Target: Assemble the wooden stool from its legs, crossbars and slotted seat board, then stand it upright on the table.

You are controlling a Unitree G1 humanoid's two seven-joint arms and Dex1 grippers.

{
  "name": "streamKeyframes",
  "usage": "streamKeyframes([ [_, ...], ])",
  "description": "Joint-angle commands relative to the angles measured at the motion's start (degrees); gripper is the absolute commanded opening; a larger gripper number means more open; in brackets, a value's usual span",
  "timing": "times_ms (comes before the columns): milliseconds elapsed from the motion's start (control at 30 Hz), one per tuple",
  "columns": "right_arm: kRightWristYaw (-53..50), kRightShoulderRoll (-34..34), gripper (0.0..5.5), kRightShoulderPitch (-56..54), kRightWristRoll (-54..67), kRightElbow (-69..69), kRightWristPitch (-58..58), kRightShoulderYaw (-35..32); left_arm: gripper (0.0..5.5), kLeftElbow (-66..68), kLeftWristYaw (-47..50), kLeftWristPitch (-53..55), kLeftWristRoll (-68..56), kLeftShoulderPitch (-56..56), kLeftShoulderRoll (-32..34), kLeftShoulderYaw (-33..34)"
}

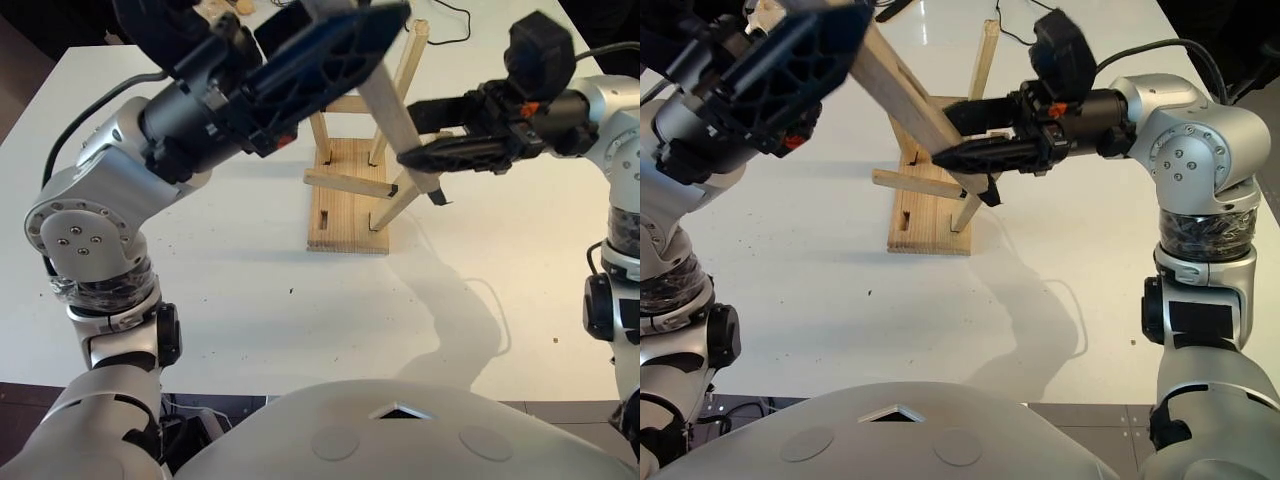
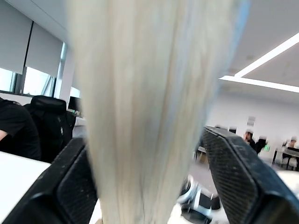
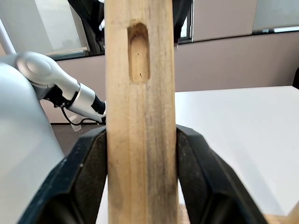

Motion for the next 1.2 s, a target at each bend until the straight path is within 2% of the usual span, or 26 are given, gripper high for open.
streamKeyframes([
  [33,1.23,-1.23,2.03,-0.13,-2.76,0.4,-1.72,1.16,3.41,-1.05,-3.27,1.23,2.87,0.31,1.99,-1.3],
  [200,1.73,-0.9,2.03,0.01,-3.35,-0.05,-2.09,1.78,3.41,-1.71,-4.85,1.33,6.66,0.6,2.47,-3.17],
  [500,3.36,-1.58,2.03,1.06,-6.23,1.05,-3.8,2.83,2.14,-2.27,-10.09,0.6,12.71,3.37,3.25,-3.87],
  [833,4.77,-3.6,2.03,2.71,-9.8,4.83,-7.63,3.83,2.1,-1.99,-13.61,-0.83,14.62,4.81,4.1,-1.98],
  [967,1.55,-0.43,2.03,1.47,-7.92,6.26,-10.14,0.4,2.1,1.42,-11.98,-3.23,14.55,2.0,2.41,0.75],
  [1000,0.8,0.58,2.39,0.65,-5.82,6.35,-9.26,-1.02,2.09,3.33,-10.66,-3.96,13.24,0.34,1.97,2.66],
  [1100,-3.82,3.37,2.8,-1.22,-1.75,6.67,-6.89,-5.1,2.03,6.48,-8.3,-5.6,11.54,-2.3,1.64,6.99],
  [1200,-10.94,6.51,2.81,-3.07,-0.12,9.84,-4.6,-8.53,2.03,7.9,-8.7,-7.47,15.75,-0.67,4.15,10.39],
])
